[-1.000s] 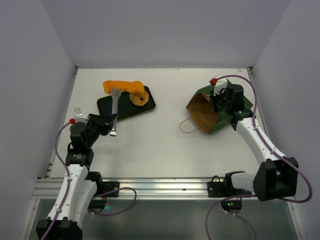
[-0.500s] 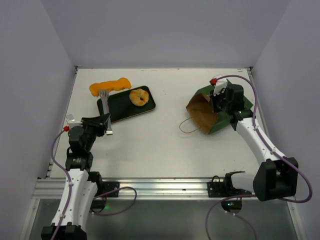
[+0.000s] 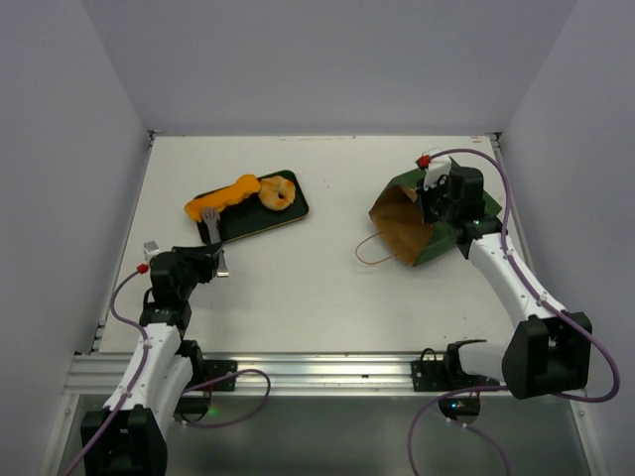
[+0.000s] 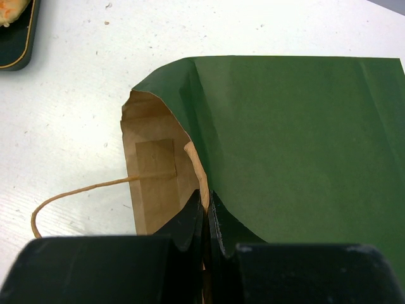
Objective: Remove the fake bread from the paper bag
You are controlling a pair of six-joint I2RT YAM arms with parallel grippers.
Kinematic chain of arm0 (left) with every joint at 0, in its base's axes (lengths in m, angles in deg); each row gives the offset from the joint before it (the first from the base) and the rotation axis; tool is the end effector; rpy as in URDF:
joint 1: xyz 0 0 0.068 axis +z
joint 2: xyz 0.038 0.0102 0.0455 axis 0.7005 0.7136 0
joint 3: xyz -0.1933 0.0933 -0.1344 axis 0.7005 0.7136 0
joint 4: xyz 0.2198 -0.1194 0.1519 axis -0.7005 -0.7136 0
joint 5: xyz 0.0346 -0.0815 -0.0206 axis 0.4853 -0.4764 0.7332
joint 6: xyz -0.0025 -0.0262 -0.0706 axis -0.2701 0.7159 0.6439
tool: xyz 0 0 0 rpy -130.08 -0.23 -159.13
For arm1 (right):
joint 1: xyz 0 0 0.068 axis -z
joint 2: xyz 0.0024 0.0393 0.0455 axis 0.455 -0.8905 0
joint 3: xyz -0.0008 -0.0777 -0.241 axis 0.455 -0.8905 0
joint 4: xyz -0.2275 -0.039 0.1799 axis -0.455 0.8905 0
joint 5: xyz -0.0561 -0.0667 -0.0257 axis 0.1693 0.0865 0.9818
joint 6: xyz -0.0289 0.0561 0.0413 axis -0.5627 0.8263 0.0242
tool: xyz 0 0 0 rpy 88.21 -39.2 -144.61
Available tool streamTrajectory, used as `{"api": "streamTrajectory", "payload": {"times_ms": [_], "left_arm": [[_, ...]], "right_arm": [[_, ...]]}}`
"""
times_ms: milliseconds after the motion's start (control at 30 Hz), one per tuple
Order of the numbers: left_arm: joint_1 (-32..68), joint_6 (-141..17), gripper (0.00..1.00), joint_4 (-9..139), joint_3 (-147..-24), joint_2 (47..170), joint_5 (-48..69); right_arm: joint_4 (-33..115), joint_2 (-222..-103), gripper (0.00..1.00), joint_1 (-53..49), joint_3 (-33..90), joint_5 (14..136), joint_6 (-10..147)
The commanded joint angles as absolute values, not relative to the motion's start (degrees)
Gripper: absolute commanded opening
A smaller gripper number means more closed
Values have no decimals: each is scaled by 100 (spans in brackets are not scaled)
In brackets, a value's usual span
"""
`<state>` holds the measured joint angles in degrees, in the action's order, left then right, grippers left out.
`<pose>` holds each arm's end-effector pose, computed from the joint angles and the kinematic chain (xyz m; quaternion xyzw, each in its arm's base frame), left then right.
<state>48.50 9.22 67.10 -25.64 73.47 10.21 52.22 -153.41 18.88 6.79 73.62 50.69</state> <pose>0.2328 0.0068 0.1392 -0.5444 0.6336 -0.3952 0.3822 0.3411 0.0592 0.2482 -0.1825 0.8438 0.0561 0.5015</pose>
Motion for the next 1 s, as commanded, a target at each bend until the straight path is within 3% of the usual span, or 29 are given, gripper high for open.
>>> {"api": "streamTrajectory", "payload": {"times_ms": [0, 200, 533, 967], "left_arm": [[4886, 840, 1, 7261, -2409, 7433, 1041], [4895, 796, 12, 7147, -2417, 7380, 1094], [4921, 734, 43, 6953, -2584, 7319, 1024], [4913, 761, 54, 6558, -2883, 7117, 656]], "right_arm": [[5074, -15145, 0, 1907, 722, 7187, 5102], [5065, -15154, 0, 1907, 722, 7195, 5093], [5074, -15136, 0, 1907, 722, 7196, 5085], [5065, -15127, 0, 1907, 722, 7187, 5076]]}}
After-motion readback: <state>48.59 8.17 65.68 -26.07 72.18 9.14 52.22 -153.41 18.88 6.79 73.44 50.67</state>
